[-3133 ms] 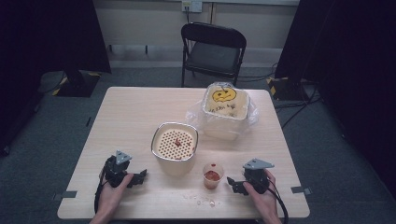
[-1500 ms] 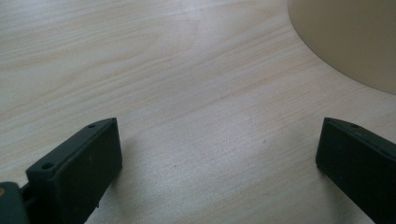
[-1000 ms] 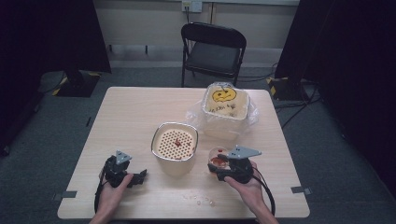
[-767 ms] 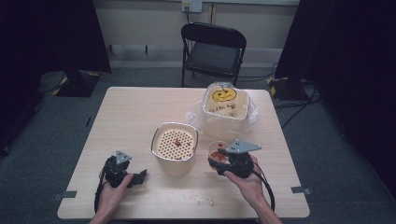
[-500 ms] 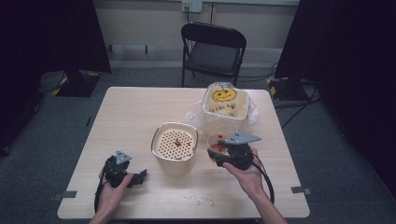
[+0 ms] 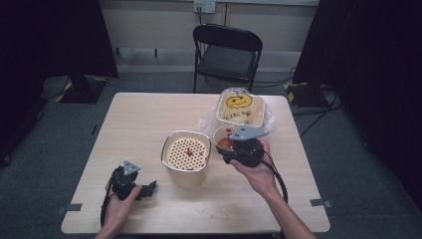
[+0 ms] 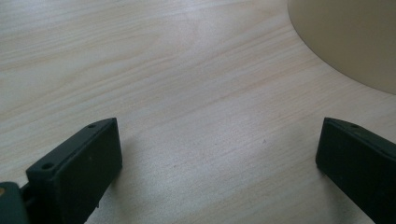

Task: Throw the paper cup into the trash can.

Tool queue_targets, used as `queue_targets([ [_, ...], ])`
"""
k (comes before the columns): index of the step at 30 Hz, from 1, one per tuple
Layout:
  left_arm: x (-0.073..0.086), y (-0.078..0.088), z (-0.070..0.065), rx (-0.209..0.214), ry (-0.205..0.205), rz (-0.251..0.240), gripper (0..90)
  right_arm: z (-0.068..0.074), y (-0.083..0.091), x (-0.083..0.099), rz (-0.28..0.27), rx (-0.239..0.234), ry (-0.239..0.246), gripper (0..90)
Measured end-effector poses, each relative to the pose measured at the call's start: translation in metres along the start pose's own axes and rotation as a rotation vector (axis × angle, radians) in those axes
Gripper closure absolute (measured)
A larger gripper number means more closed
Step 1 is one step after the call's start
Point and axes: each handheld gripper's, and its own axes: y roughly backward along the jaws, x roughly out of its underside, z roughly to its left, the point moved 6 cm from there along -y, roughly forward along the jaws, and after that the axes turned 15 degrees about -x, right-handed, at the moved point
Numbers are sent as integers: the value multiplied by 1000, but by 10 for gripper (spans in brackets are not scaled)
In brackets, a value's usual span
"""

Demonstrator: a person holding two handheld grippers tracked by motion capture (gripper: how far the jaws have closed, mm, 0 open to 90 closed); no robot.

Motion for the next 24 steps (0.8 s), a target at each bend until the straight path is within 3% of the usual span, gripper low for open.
queue_targets([
  [6,0,0,0,0,1,-1,0,-4,-6,-18,41,48,48,453],
  [9,0,0,0,0,1,-1,0,-3,-14,-26,99,91,124,455],
  [12,0,0,0,0,1,-1,0,-2,-18,-30,120,107,161,455],
  [13,0,0,0,0,1,-1,0,0,-23,-33,153,133,209,456],
  [14,0,0,0,0,1,-1,0,0,-23,-33,153,133,209,456],
  [15,0,0,0,-1,1,-1,0,2,-28,-36,193,158,266,456],
  [18,0,0,0,0,1,-1,0,4,-32,-39,222,173,308,457],
  [19,0,0,0,-1,1,-1,0,6,-35,-43,247,204,361,458],
  [24,0,0,0,0,0,-1,0,10,-44,-46,292,221,422,459],
])
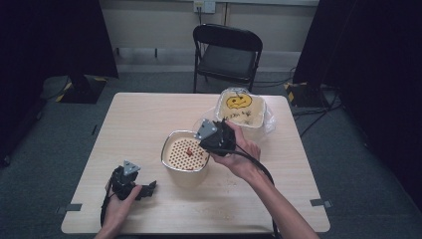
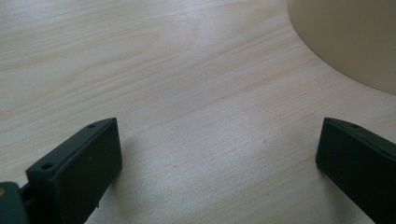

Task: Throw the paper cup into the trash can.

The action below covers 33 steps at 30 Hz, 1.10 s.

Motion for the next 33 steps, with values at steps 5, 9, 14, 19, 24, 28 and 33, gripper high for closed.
queue_targets([
  [5,0,0,0,0,0,0,0,4,-7,-5,66,37,69,463],
  [9,0,0,0,0,0,0,0,6,-9,-9,103,67,119,465],
  [14,0,0,0,0,0,0,0,9,-12,-14,134,86,176,465],
  [19,0,0,0,0,0,0,0,13,-15,-17,201,160,284,467],
  [24,0,0,0,1,-2,0,0,13,-16,-19,221,196,329,469],
  [28,0,0,0,2,-2,-1,0,13,-17,-20,247,232,371,472],
  [33,0,0,0,2,-2,0,0,15,-17,-23,275,281,451,474],
])
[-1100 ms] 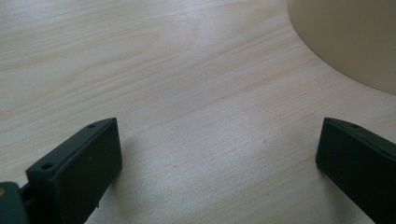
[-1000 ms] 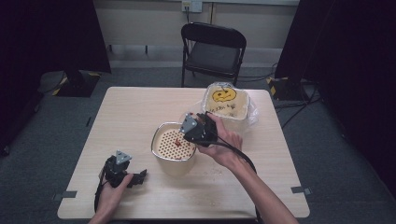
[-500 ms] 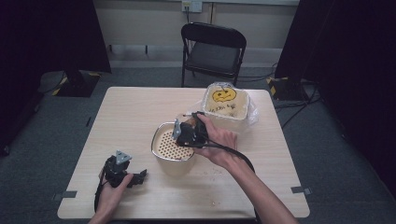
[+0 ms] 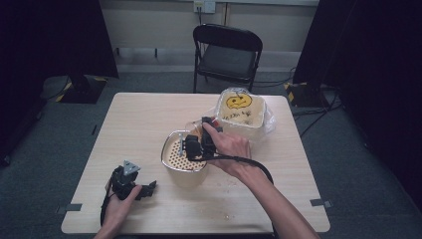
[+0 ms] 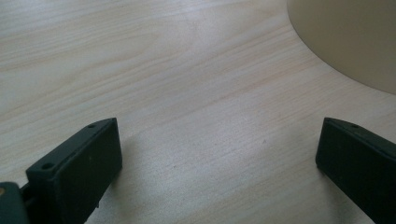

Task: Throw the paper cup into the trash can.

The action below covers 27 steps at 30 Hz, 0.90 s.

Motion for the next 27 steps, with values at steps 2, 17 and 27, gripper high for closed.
queue_targets([
  [2,0,0,0,0,0,0,0,0,1,-1,6,20,45,474],
  [17,0,0,0,0,0,0,0,-3,4,-5,84,161,213,476],
  [27,0,0,0,0,0,0,0,-8,7,-6,157,303,366,478],
])
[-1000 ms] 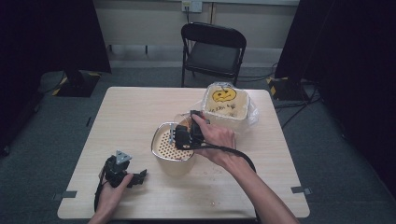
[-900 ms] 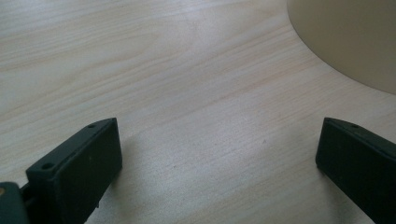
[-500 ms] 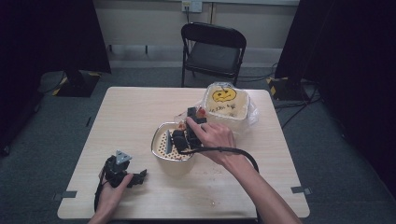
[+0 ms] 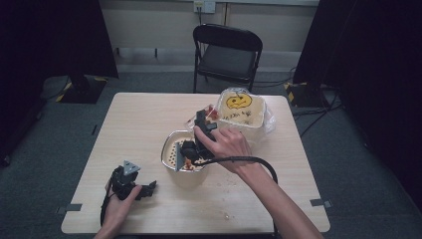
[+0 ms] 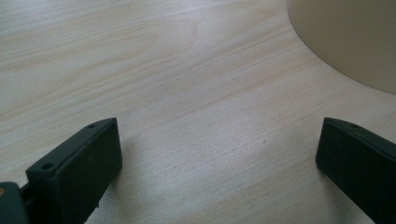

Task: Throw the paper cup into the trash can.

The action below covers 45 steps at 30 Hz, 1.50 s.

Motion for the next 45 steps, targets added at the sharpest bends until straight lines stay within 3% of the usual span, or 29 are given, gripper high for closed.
queue_targets([
  [3,0,0,0,0,0,0,0,3,-1,1,35,41,62,481],
  [4,0,0,0,0,0,0,0,3,-1,1,35,41,62,481],
  [6,0,0,0,0,0,0,0,2,-1,1,66,91,145,482],
  [10,0,0,0,1,0,0,0,3,1,2,93,128,179,483],
  [18,0,0,0,0,0,0,0,2,0,1,133,198,301,485],
  [22,0,0,0,0,0,1,0,3,0,1,136,204,316,485],
  [26,0,0,0,1,3,0,0,1,0,3,136,190,297,485],
  [30,0,0,0,0,1,0,0,-1,2,5,120,167,253,484],
  [31,0,0,0,0,0,0,0,-1,2,5,97,151,204,485],
  [34,0,0,0,0,0,0,0,-2,2,6,75,122,169,484],
  [35,0,0,0,0,0,0,0,-2,2,8,50,89,109,484],
  [36,0,0,0,0,0,0,0,-2,2,8,50,89,109,484],
  [37,0,0,0,0,0,0,0,-2,2,10,5,30,17,483],
  [39,0,0,0,0,0,0,0,-4,2,12,-12,7,-12,484],
  [42,0,0,0,0,0,0,0,-5,1,18,-73,-76,-152,484],
  [43,0,0,0,0,0,0,0,-6,0,22,-111,-135,-244,483],
  [44,0,0,0,0,0,0,0,-6,0,22,-111,-135,-244,483],
  [45,0,0,0,0,0,0,0,-6,-1,25,-163,-198,-336,481],
])
